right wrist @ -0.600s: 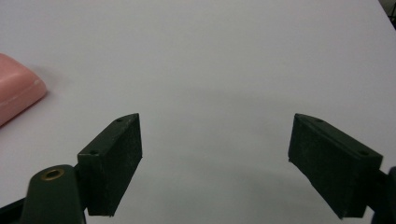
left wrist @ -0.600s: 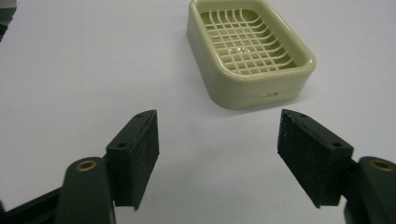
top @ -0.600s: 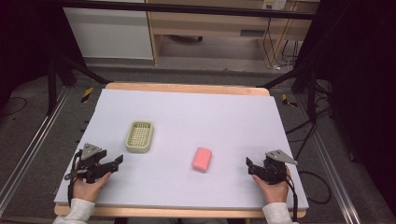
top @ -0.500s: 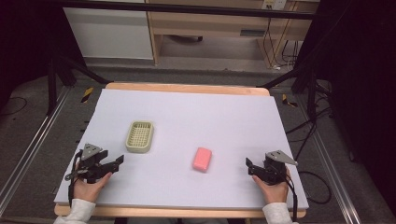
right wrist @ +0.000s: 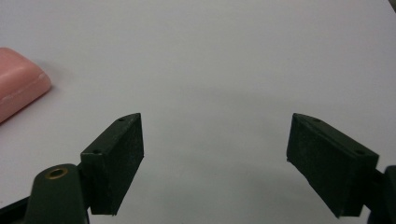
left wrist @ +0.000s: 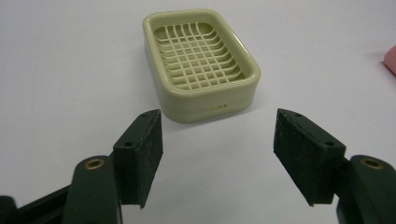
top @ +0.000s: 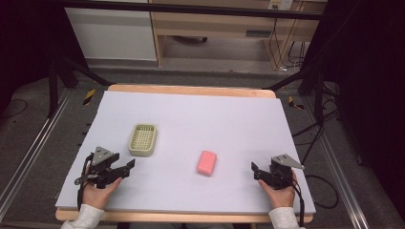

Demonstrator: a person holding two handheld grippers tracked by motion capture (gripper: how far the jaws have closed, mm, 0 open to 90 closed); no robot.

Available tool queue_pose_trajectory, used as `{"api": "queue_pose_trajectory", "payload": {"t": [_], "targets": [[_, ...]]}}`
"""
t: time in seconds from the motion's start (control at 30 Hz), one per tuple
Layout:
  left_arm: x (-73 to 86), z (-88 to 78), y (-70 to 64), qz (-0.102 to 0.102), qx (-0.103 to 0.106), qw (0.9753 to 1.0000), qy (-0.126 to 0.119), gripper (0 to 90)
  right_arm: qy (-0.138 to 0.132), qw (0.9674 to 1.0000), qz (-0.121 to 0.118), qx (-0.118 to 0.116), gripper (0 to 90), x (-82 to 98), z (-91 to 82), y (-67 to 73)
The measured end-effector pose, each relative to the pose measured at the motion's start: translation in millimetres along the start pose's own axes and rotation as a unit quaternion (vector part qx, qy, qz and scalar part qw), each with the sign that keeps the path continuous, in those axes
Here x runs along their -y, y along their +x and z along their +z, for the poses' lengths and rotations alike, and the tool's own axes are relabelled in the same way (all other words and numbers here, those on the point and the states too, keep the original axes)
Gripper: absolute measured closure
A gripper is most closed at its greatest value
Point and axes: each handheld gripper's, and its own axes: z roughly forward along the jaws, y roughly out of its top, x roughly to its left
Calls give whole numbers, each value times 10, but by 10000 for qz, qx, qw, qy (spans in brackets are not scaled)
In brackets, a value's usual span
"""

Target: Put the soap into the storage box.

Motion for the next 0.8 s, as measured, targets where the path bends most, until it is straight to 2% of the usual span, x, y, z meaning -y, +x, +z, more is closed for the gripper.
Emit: {"api": "queue_pose_trajectory", "payload": {"t": [0.07,0.2,0.3,0.8], "targets": [[-12,8,-21,-41,58,10000,-21,323,1,10000,1,-5,190,0,1,-1],[-42,24,-90,43,93,9999,-59,320,13,10000,-3,-1,190,2,4,5],[-58,27,-116,12,109,9999,-93,313,10,10000,-6,0,190,2,6,5],[-171,92,-280,229,250,9994,-5,288,-28,10000,-9,8,191,-8,10,8]]}}
